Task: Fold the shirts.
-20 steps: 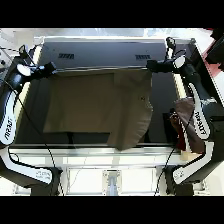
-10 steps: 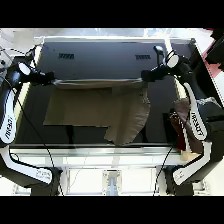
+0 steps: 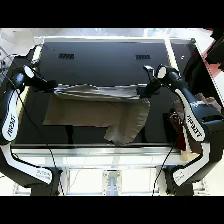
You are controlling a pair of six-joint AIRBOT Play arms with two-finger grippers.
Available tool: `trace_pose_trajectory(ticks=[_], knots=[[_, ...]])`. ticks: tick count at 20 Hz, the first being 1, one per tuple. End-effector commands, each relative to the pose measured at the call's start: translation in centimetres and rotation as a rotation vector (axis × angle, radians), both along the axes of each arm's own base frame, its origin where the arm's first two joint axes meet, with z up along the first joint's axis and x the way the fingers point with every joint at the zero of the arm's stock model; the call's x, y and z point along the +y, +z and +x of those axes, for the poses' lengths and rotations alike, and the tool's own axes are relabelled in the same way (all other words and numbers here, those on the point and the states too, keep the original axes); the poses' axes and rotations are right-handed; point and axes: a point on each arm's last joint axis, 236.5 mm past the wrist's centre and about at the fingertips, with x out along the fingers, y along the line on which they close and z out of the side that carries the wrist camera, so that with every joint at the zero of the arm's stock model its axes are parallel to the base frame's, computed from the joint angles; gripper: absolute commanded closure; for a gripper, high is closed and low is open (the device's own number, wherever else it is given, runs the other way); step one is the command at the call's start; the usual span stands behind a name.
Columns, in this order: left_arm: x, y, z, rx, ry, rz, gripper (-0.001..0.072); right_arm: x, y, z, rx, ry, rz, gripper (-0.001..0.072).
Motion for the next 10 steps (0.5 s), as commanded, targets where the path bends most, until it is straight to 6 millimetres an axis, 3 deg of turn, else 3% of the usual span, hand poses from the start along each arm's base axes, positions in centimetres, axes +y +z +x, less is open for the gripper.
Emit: trace_pose_trajectory(ticks=[1,10], knots=[[-0.3,-1.7,-1.0,0.062,-0.009,-0.006,0.0701,0.2,-1.3,0.2,-0.011,-0.036,0.0,0.07],[-0.6,-3.2,-1.1,0.092,-0.007,-0.024,0.0699,0.2,-1.3,0.7,-0.032,-0.044,0.002,0.0699]])
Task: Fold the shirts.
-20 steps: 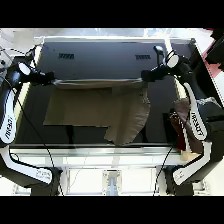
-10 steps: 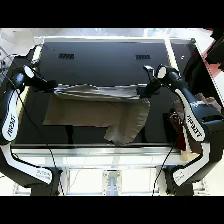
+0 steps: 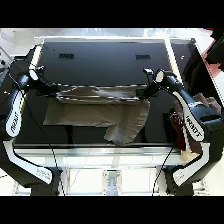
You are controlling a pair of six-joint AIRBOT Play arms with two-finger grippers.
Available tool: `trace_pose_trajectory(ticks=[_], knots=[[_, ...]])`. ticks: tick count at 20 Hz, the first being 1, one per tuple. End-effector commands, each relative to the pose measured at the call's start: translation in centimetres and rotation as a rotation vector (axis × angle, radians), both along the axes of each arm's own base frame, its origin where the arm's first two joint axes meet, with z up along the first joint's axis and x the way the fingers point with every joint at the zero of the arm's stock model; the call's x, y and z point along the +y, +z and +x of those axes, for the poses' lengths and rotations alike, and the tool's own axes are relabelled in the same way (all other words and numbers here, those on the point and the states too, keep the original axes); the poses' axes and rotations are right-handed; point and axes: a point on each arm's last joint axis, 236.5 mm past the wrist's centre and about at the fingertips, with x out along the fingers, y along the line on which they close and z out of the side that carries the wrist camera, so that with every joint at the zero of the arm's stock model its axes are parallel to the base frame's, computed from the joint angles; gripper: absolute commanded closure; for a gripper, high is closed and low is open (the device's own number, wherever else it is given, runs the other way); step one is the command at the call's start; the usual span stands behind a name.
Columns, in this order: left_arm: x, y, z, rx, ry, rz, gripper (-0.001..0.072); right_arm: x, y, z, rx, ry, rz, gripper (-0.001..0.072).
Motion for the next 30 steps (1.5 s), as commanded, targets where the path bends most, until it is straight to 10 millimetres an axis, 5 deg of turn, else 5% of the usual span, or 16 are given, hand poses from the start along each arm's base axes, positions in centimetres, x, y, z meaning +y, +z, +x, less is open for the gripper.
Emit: trace_pose_trajectory(ticks=[1,2,3,4,5,9,11,13,15,17,21,27,30], knots=[[-0.6,-0.2,0.0,0.004,0.006,-0.027,0.0691,0.1,0.0,0.2,-0.007,-0.005,0.005,0.0697],[-0.9,-0.1,0.2,-0.007,0.012,-0.042,0.0576,0.1,0.1,0.1,-0.004,-0.004,0.006,0.0682],[-1.2,0.3,0.6,-0.024,0.018,-0.059,0.03,0.2,0.3,0.0,0.004,0.001,0.006,0.0614],[-1.4,1.1,1.1,-0.056,0.026,-0.072,0.0107,0.0,1.1,-0.2,0.01,0.014,-0.002,0.0442],[-1.3,2.4,1.7,-0.098,0.036,-0.076,0.0074,-0.3,2.2,-0.5,0.011,0.035,-0.019,0.0321],[1.6,11.1,1.6,-0.274,0.077,-0.036,0.0074,-5.7,10.6,-1.4,-0.086,0.083,-0.237,0.0318],[4.7,14.8,-0.3,-0.334,0.116,0.031,0.0085,-7.5,14.5,-2.8,-0.141,0.034,-0.237,0.0318],[7.2,15.3,-4.1,-0.328,0.18,0.059,0.0085,-8.8,15.7,-5.3,-0.151,-0.063,-0.184,0.0317],[8.5,12.9,-8.9,-0.28,0.277,0.043,0.0085,-8.0,13.0,-9.6,-0.087,-0.131,-0.08,0.0318],[8.5,10.3,-12.0,-0.284,0.424,-0.035,0.0085,-4.7,8.4,-13.8,-0.024,-0.234,0.09,0.0318],[6.0,8.2,-12.9,-0.309,0.557,-0.219,0.0085,2.8,1.7,-20.6,0.205,-0.442,0.468,0.0318],[5.5,8.0,-13.0,-0.298,0.549,-0.223,0.0085,6.8,-1.0,-25.2,0.312,-0.335,0.442,0.0319],[5.4,7.9,-13.1,-0.29,0.547,-0.225,0.0085,8.3,-2.0,-25.8,0.319,-0.317,0.416,0.0319]])
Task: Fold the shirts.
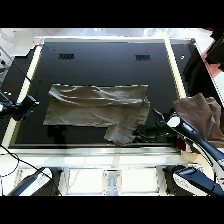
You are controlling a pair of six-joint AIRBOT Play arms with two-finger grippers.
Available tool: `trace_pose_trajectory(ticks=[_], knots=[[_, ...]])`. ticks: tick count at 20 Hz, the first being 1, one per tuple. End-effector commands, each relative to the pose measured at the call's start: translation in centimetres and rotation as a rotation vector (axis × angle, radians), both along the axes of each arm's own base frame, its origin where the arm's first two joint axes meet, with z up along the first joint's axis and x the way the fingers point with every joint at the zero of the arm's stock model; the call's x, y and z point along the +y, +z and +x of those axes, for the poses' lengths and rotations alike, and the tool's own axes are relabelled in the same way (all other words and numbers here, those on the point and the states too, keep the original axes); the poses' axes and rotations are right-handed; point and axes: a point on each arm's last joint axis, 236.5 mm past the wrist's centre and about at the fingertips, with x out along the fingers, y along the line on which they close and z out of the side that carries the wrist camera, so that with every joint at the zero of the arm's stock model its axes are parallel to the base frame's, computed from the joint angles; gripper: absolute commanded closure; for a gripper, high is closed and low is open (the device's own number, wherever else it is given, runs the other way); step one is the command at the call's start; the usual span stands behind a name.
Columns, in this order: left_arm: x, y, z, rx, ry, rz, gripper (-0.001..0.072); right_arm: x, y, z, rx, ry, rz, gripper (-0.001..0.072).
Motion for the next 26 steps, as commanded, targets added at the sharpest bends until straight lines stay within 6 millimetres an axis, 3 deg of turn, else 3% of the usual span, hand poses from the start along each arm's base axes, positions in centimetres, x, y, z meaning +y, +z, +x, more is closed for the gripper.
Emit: trace_pose_trajectory(ticks=[1,4,8,12,19,22,26], knots=[[-0.2,-0.1,-0.1,0.002,0.004,-0.012,0.0085,1.8,-1.3,-1.0,0.021,0.001,-0.007,0.0319],[-0.2,-0.1,-0.1,0.002,0.004,-0.011,0.0085,1.8,-1.6,-1.1,0.018,0.014,-0.02,0.032],[-0.2,-0.1,-0.1,0.002,0.004,-0.011,0.0085,1.3,-1.8,1.2,-0.047,-0.058,-0.042,0.0322],[-0.2,-0.1,-0.1,0.002,0.004,-0.011,0.0085,1.1,-1.9,1.3,-0.059,-0.053,-0.053,0.0322],[-0.2,-0.1,-0.1,0.002,0.003,-0.011,0.0085,0.5,-1.1,-3.1,0.055,0.162,-0.088,0.0322],[-0.2,-0.1,-0.1,0.002,0.003,-0.011,0.0086,0.2,0.2,-1.8,-0.015,0.169,-0.107,0.0323],[-0.2,-0.1,-0.2,0.002,0.003,-0.011,0.0085,-1.5,-1.4,-0.5,-0.029,0.084,-0.19,0.0323]])
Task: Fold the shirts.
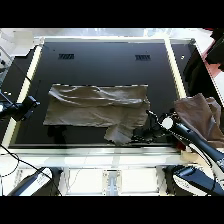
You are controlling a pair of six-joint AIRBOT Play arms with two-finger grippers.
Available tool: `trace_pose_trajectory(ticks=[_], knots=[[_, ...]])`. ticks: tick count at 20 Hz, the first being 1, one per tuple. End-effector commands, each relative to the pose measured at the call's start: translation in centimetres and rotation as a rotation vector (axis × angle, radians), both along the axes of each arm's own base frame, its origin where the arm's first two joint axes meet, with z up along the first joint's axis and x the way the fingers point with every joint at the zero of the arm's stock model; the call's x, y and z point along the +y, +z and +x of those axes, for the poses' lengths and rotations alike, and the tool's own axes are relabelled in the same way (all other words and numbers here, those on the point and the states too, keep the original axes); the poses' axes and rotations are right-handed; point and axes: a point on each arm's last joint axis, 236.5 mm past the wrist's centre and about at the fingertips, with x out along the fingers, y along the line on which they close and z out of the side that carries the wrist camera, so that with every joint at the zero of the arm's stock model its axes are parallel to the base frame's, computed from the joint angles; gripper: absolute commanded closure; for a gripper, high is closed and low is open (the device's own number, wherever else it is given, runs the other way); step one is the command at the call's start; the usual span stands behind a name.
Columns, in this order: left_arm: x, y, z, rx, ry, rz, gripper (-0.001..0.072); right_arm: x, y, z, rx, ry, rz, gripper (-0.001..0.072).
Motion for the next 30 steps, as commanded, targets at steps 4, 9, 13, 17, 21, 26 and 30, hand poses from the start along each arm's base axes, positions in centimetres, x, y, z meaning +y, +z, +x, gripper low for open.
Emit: trace_pose_trajectory(ticks=[4,9,13,17,21,26,30], knots=[[0.0,0.0,0.0,0.0,0.0,0.001,0.0085,-0.8,-1.5,3.1,-0.081,-0.132,-0.035,0.0323],[0.0,0.0,0.0,0.001,0.001,0.0,0.0085,0.1,-2.9,3.5,-0.025,-0.205,-0.005,0.0327],[-0.6,-0.7,-0.8,0.035,-0.012,-0.021,0.0085,1.4,-2.8,2.9,-0.025,-0.164,0.025,0.0696],[-1.1,-4.8,-4.0,0.142,0.119,-0.129,0.0099,1.8,-1.0,4.1,-0.086,-0.159,0.049,0.0696],[-0.1,-8.8,-7.1,0.187,0.324,-0.235,0.0106,2.1,1.3,5.1,-0.155,-0.16,0.08,0.0696],[-0.3,-8.7,-6.1,0.128,0.356,-0.323,0.0131,2.1,1.7,5.2,-0.168,-0.158,0.084,0.0696],[-2.0,-9.7,-4.7,0.113,0.312,-0.412,0.0213,2.1,1.7,5.2,-0.167,-0.157,0.084,0.0696]])
